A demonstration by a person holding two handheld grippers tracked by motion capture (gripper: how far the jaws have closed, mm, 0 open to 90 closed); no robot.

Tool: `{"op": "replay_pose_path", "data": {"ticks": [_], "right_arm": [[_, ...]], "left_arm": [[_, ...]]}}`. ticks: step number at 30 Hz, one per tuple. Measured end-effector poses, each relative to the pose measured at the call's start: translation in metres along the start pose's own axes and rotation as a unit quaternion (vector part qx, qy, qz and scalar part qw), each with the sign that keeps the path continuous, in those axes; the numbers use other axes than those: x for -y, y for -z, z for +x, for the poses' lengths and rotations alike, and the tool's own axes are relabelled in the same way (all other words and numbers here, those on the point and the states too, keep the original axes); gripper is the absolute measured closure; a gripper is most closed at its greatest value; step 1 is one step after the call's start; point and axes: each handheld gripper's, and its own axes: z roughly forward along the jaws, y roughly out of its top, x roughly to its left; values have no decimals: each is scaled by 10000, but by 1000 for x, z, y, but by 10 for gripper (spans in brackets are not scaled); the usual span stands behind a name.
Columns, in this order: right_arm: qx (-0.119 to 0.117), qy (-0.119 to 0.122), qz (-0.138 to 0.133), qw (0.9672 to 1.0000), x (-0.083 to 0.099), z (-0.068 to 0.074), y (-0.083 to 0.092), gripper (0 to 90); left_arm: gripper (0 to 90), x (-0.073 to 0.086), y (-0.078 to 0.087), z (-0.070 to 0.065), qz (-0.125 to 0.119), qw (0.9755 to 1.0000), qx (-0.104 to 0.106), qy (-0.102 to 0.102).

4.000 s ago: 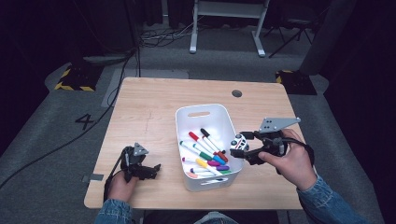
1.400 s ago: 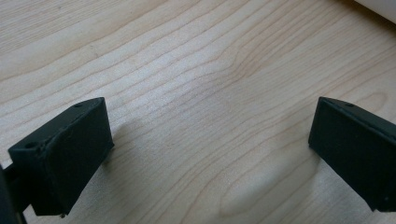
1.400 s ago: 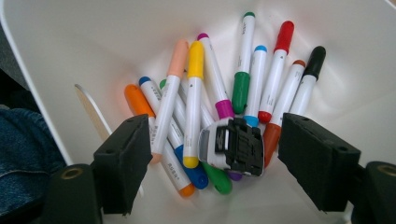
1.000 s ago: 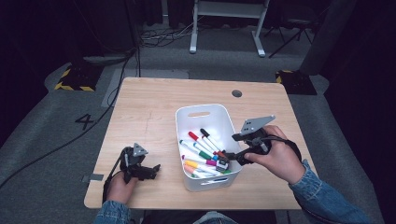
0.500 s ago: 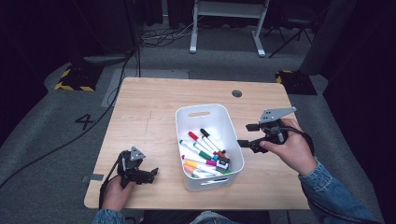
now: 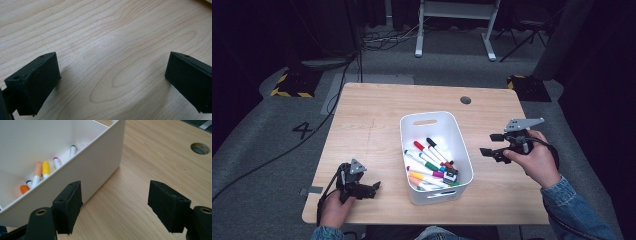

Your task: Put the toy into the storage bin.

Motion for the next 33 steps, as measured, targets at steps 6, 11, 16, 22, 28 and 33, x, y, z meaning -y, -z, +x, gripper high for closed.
{"op": "replay_pose_path", "data": {"ticks": [6,11,16,22,28,33], "right_arm": [[220,-201,-31,9996,18,-14,7,276],[365,-382,-57,9986,35,-25,13,276],[426,-512,-19,9978,51,-33,15,276],[468,-663,28,9967,71,-39,14,276],[489,-804,70,9955,92,-42,12,276],[522,-903,112,9945,110,-43,7,276]], "left_arm": [[0,0,0,0,1,10000,-7,-2],[0,0,0,0,0,10000,1,0],[0,0,0,0,0,10000,0,1],[0,0,0,0,0,10000,1,0],[0,0,0,0,1,10000,2,1],[0,0,0,0,1,10000,-5,-1]]}}
